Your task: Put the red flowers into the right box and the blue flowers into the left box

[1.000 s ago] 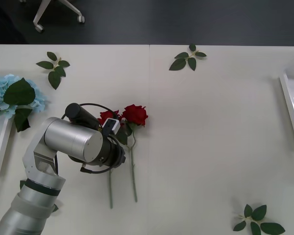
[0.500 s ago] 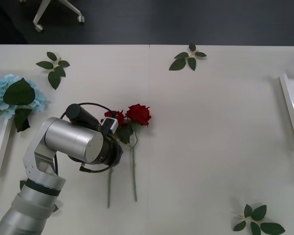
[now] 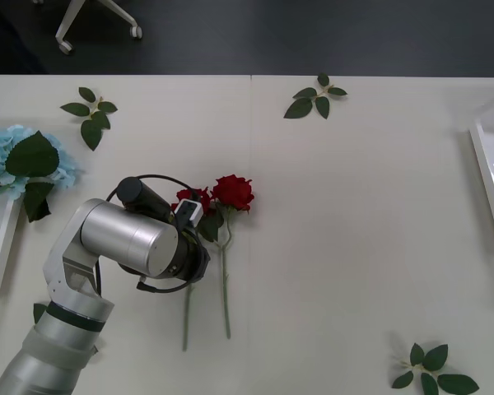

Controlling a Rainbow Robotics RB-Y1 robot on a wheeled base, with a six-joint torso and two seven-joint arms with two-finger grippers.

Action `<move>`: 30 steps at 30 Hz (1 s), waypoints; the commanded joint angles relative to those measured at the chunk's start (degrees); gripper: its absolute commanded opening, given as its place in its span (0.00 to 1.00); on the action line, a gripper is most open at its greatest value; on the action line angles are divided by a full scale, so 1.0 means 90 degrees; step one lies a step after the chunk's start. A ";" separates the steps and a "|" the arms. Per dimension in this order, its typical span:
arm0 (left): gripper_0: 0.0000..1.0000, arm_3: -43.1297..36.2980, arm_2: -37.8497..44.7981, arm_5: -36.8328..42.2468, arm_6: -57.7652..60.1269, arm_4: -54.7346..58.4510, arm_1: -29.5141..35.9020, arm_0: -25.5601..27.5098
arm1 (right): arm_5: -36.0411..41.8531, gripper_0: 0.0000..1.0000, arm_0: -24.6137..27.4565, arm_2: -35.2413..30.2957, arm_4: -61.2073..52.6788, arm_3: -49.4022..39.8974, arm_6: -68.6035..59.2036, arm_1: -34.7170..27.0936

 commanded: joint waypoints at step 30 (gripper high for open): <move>0.46 -0.0003 -0.0103 -0.0099 0.0203 -0.0262 -0.0238 -0.0136 | -0.3689 1.00 0.2249 0.1519 -0.2338 -0.3926 0.4113 -0.0339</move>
